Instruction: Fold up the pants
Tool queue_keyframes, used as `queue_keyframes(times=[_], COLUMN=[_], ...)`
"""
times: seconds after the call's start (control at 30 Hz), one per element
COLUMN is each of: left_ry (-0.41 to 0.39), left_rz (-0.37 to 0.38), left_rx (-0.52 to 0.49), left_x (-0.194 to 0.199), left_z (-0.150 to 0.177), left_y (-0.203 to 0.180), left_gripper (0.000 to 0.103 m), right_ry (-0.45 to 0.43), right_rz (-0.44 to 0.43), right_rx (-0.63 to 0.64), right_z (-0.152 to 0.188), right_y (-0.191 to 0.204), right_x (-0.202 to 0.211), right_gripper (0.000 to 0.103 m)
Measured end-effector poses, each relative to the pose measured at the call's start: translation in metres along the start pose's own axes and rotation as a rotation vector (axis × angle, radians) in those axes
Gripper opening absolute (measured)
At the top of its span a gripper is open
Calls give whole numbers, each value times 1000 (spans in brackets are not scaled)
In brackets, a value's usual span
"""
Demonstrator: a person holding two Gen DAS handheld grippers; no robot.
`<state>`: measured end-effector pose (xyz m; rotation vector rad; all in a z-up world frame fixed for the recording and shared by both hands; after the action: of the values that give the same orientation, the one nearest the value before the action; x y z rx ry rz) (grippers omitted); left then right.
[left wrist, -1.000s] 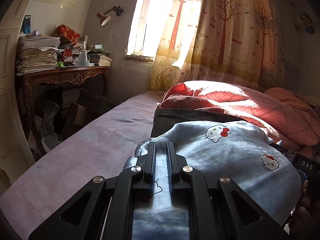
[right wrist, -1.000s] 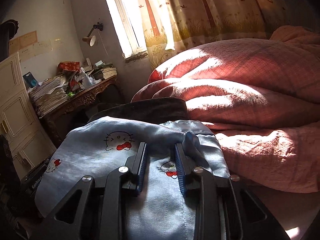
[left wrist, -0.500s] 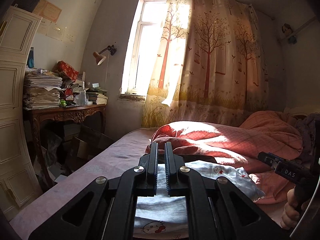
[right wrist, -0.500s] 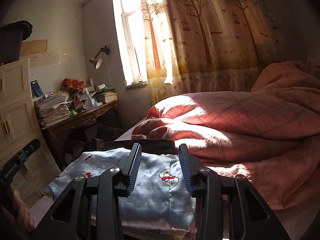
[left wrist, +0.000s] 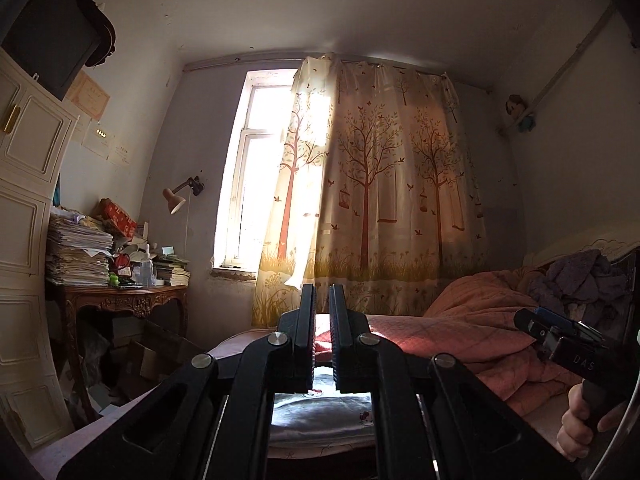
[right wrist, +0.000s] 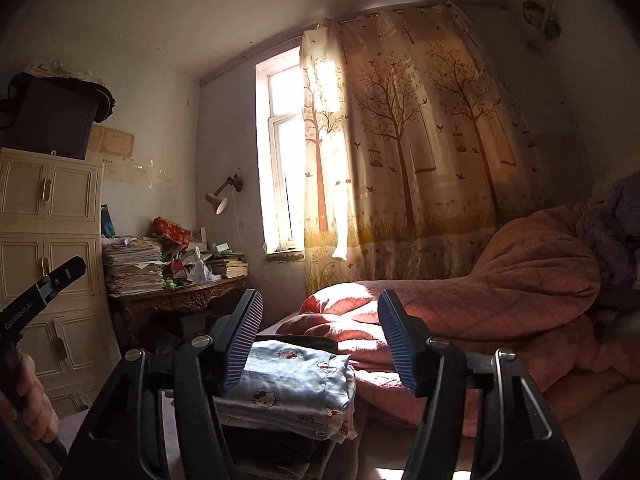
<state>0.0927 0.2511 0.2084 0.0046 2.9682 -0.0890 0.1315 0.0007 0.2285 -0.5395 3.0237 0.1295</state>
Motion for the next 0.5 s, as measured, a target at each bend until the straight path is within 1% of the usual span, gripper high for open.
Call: queue_keyframes(times=[0.07,0.13,0.17,0.27,0.3,0.37,0.43,0.47,0.5], left_ry=[1,-14,-17,-22,-23,-7,19,25,36], left_rz=[-22,-59,-82,-79,-90,-98,-108,-120,-126], left_rx=[-28,-64,-77,-80,-86,-87,-103,-116,-127], left_x=[8,21,28,44,48,49,43,41,38], left_z=[5,15,21,38,46,60,77,86,95], left_y=[-3,-6,-6,-3,-3,-1,-1,-2,-2], left_gripper=[7,7,7,7,7,8,12,20,36], right_ry=[-16,-34,-37,-31,-39,-55,-42,-26,-15], right_rz=[0,-35,-43,-50,-44,-29,-7,11,14], right_rx=[-5,-33,-49,-41,-22,8,21,28,36], right_z=[3,11,16,30,34,41,50,54,58], right_y=[0,-3,-5,-6,-5,-2,1,2,3], right_x=[14,26,29,37,39,41,39,36,34], right_gripper=[73,74,78,80,84,86,87,91,95])
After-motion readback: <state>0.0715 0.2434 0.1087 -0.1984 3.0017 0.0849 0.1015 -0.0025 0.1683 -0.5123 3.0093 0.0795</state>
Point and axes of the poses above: each gripper's, at about its wrist camera, not at the fingertips, and x roughly against the way its jaws point, y to its left, z to its underside, the point moved 2 cm from there along -x, roughly the way its jaws point, and after that the axes turned 4 degrees about -z, right-handed, at the moved point
